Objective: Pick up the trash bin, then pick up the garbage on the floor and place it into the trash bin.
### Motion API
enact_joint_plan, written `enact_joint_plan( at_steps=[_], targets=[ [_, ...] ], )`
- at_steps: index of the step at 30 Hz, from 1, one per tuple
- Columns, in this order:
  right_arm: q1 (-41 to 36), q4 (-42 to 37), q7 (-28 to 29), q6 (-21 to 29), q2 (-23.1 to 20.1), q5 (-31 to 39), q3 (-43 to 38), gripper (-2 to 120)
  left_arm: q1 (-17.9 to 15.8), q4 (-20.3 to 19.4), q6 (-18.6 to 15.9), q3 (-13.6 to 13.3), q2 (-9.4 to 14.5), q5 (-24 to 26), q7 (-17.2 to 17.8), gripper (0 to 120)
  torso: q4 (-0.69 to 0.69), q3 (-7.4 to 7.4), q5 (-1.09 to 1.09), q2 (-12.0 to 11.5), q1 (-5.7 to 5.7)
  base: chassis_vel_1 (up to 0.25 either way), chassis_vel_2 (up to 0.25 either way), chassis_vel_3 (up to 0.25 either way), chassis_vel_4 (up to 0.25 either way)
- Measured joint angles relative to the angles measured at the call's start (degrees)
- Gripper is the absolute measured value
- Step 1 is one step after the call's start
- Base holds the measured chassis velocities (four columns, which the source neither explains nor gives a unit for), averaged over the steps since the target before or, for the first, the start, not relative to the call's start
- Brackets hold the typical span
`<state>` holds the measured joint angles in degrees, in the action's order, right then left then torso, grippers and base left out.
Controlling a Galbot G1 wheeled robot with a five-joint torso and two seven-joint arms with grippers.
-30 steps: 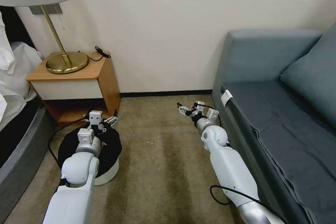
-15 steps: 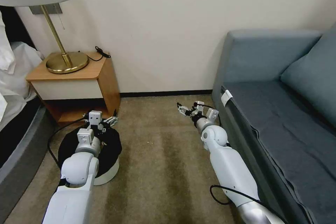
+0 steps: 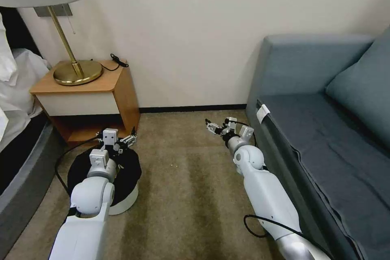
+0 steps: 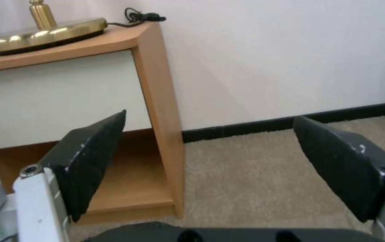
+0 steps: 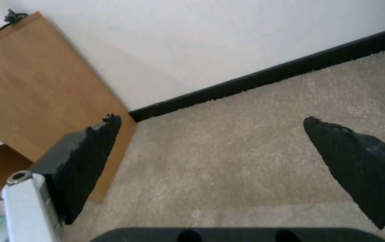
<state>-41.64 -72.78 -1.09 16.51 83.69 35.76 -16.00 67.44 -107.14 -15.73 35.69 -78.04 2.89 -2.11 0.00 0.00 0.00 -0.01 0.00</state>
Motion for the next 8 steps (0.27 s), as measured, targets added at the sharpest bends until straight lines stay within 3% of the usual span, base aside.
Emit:
enact_joint_plan(
  at_steps=[8],
  targets=[
    [0.0,0.0,0.0,0.0,0.0,0.0,0.0,100,0.0,0.0,0.0,0.0,0.0,0.0,0.0,100,0.00,0.00,0.00,0.0,0.00,0.000,0.000,0.000,0.000]
  ],
)
